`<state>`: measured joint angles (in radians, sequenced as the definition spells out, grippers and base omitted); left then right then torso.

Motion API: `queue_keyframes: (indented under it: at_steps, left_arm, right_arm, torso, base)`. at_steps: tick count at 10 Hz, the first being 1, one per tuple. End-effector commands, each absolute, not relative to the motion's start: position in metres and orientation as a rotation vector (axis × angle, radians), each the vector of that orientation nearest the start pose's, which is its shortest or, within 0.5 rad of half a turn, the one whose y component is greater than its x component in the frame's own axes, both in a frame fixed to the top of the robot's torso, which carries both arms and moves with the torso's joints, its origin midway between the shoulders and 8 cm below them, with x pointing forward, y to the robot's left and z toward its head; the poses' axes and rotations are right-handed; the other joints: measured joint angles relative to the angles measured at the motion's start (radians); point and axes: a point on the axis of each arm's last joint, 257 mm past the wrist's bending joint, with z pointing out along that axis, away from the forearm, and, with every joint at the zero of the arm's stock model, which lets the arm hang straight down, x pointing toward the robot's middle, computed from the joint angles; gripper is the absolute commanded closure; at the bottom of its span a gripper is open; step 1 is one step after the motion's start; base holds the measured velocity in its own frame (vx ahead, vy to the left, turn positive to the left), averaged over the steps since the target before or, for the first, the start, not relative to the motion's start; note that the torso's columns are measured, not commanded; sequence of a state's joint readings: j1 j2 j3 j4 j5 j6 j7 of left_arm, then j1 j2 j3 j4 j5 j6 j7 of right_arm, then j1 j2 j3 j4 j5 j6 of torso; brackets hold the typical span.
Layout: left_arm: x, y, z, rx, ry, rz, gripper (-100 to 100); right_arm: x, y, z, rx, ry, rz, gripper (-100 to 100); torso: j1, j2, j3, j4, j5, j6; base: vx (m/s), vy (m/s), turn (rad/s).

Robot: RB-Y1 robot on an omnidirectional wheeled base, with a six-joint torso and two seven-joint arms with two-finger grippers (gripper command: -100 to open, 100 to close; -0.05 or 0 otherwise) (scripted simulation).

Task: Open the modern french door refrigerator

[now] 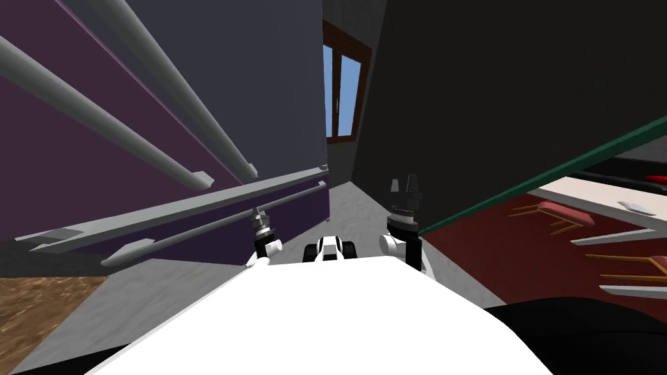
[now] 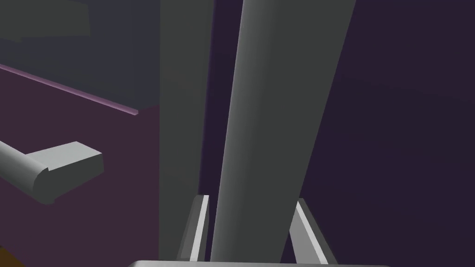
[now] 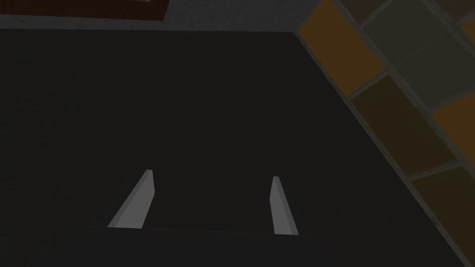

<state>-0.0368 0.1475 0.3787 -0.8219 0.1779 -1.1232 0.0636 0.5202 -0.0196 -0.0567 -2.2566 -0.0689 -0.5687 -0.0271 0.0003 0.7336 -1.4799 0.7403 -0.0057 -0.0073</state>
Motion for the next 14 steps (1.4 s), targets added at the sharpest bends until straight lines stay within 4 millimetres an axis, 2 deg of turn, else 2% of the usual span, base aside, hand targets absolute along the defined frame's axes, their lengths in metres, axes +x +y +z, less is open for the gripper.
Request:
queue_keyframes:
  at_steps: [1, 2, 3, 4, 5, 6, 7, 9, 10, 11, 13, 14]
  left_arm:
    - [0.388, 0.447, -0.254, -0.98, 0.589, -1.083, 100]
    - [0.385, 0.428, -0.251, -0.96, 0.605, -1.129, 100]
    - [0.378, 0.43, -0.257, -0.97, 0.615, -1.117, 100]
    - [0.374, 0.411, -0.254, -0.951, 0.629, -1.163, 100]
    - [0.368, 0.413, -0.26, -0.962, 0.638, -1.152, 100]
    - [0.364, 0.393, -0.256, -0.943, 0.649, -1.201, 100]
    - [0.357, 0.396, -0.262, -0.956, 0.659, -1.188, 100]
    - [0.344, 0.357, -0.256, -0.929, 0.677, -1.282, 100]
    - [0.334, 0.36, -0.264, -0.949, 0.692, -1.264, 100]
    - [0.334, 0.36, -0.264, -0.949, 0.692, -1.264, 100]
    - [0.32, 0.324, -0.254, -0.926, 0.695, -1.358, 100]
    - [0.317, 0.323, -0.257, -0.935, 0.702, -1.354, 100]
  right_arm:
    - [0.33, -0.306, 0.022, 0.665, 0.554, 1.312, 0]
    - [0.33, -0.306, 0.023, 0.665, 0.554, 1.312, 0]
    - [0.33, -0.306, 0.022, 0.665, 0.554, 1.312, 0]
    - [0.33, -0.306, 0.023, 0.665, 0.554, 1.312, 0]
    - [0.33, -0.306, 0.023, 0.665, 0.554, 1.312, 0]
    - [0.33, -0.306, 0.023, 0.665, 0.554, 1.312, 0]
    - [0.33, -0.306, 0.022, 0.665, 0.554, 1.312, 0]
    - [0.33, -0.306, 0.022, 0.665, 0.554, 1.312, 0]
    - [0.33, -0.306, 0.022, 0.665, 0.554, 1.312, 0]
    - [0.33, -0.306, 0.023, 0.664, 0.554, 1.312, 0]
    - [0.33, -0.306, 0.023, 0.665, 0.554, 1.312, 0]
    - [0.33, -0.306, 0.022, 0.665, 0.554, 1.312, 0]
  torso:
    - [0.003, 0.004, 0.003, 0.001, 0.001, 0.0]
    - [0.008, 0.007, 0.006, 0.0, 0.006, 0.005]
    - [0.008, 0.007, 0.005, 0.0, 0.006, 0.004]
    - [0.007, 0.007, 0.006, -0.002, 0.007, 0.005]
    - [0.007, 0.004, 0.004, -0.002, 0.007, 0.003]
    - [0.007, 0.005, 0.004, -0.003, 0.008, 0.003]
    - [0.007, 0.004, 0.004, -0.004, 0.008, 0.001]
    - [0.006, 0.004, 0.004, -0.003, 0.007, 0.004]
    - [0.002, 0.002, 0.002, -0.003, 0.007, 0.005]
    - [0.005, 0.002, 0.004, -0.006, 0.01, 0.007]
    - [0.004, 0.003, 0.004, -0.005, 0.01, 0.007]
    - [0.002, -0.002, 0.001, -0.005, 0.008, 0.006]
  base:
    - [0.193, 0.049, 0.173]
    - [0.152, 0.025, 0.222]
    - [0.106, 0.011, 0.126]
    - [0.124, 0.017, 0.24]
    - [0.107, 0.009, 0.138]
    - [0.125, 0.0, 0.289]
    - [0.114, -0.002, 0.136]
    - [0.165, -0.002, 0.343]
    - [0.148, -0.01, 0.167]
    - [0.051, 0.022, -0.045]
    - [0.124, 0.004, 0.332]
    - [0.142, -0.024, 0.175]
